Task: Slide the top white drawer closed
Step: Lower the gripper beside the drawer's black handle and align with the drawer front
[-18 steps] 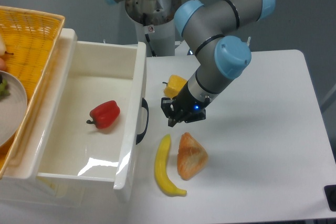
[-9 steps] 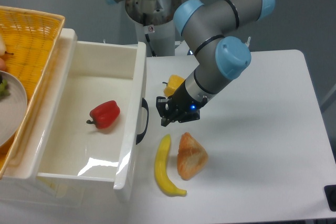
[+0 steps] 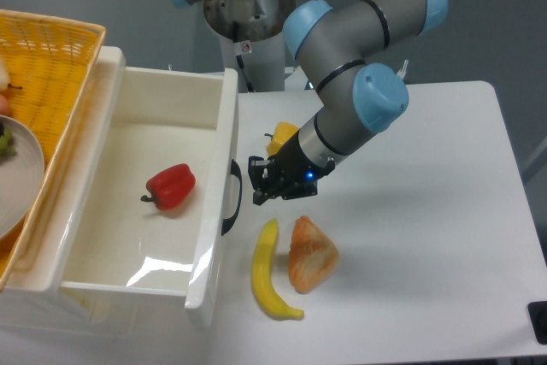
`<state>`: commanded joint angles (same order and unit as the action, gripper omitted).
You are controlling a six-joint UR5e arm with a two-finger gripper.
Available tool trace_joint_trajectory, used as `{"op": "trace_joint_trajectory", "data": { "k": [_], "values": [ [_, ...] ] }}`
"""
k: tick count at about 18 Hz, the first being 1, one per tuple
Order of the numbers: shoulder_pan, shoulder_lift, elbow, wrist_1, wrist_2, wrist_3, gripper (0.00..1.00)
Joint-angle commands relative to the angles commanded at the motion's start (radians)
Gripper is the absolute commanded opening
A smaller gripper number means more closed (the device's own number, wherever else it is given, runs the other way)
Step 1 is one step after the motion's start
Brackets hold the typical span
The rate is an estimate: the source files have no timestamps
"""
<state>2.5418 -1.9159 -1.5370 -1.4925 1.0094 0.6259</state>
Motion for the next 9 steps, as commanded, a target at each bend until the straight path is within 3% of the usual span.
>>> {"op": "trace_joint_trajectory", "data": {
  "k": [9],
  "values": [
    [-0.003,0.005,0.000,-0.035,-0.018,0.002,0.02]
  ]
}}
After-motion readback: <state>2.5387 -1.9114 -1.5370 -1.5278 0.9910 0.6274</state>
